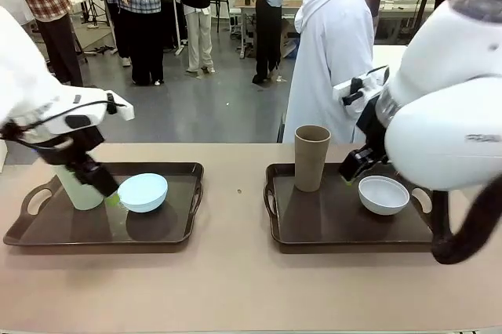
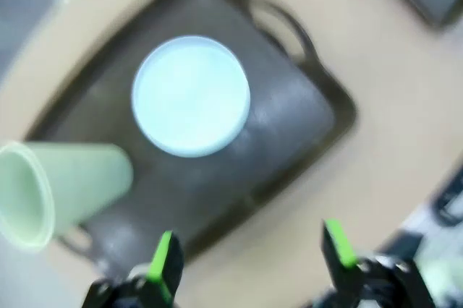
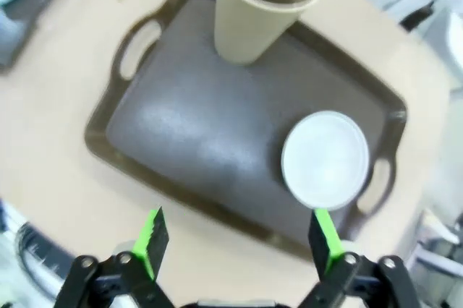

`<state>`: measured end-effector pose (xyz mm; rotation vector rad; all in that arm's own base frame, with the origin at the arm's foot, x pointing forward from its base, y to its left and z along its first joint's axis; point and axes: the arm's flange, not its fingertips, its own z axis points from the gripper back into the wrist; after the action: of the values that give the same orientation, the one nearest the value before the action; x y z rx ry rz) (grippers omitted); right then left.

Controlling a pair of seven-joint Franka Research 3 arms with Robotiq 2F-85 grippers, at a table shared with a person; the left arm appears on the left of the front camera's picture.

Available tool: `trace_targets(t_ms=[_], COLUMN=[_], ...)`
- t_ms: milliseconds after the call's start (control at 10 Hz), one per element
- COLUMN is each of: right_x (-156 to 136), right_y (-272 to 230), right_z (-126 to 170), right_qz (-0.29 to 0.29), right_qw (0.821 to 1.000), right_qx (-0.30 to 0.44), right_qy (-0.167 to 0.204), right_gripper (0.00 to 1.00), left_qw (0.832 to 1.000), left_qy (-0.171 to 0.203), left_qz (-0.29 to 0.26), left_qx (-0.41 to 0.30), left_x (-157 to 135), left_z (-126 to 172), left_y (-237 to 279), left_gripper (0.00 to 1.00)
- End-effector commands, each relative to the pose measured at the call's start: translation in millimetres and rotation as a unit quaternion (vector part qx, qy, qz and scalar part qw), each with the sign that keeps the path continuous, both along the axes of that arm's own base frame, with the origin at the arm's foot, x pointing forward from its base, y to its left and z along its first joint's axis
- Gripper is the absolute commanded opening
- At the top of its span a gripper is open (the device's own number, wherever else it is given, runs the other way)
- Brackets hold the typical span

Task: Set up a tray with a mat and arrange the tableware.
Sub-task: Pick up the Picnic Bowl and Reusable plastic cup from the Handle tray in front of the human's position and hold them in the air.

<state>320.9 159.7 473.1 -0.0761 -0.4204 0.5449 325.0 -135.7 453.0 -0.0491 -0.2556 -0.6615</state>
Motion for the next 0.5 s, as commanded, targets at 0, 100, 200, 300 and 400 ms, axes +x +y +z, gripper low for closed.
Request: trace_targets(t_ms=[0, 100, 200, 300, 400], right_x=[-116.2, -126.3, -116.2, -40.5, -40.5], right_y=[-47.3, -54.4, -54.6, -9.9, -9.9], right_z=[-47.8, -59.6, -65.8, 25.0, 25.0], right_qz=[-0.033, -0.043, -0.089, -0.028, -0.028], right_qw=[0.999, 0.998, 0.995, 0.999, 0.999], right_qx=[0.000, -0.005, -0.035, -0.016, -0.016], right_qy=[0.027, 0.048, 0.040, 0.032, 0.032], right_gripper=[1.00, 1.00, 1.00, 1.00, 1.00], left_qw=[0.998, 0.998, 0.996, 0.998, 0.998], left_qy=[0.061, 0.062, 0.007, 0.059, 0.059], left_qz=[0.008, 0.029, 0.083, 0.008, 0.008], left_qx=[0.002, -0.003, 0.016, 0.009, 0.009], left_x=[-68.0, -72.3, -59.4, -30.7, -30.7], left_z=[-15.0, -16.6, -17.3, 15.0, 15.0], left_y=[38.6, 46.1, 47.6, 19.5, 19.5], left_gripper=[1.00, 1.00, 1.00, 1.00, 1.00])
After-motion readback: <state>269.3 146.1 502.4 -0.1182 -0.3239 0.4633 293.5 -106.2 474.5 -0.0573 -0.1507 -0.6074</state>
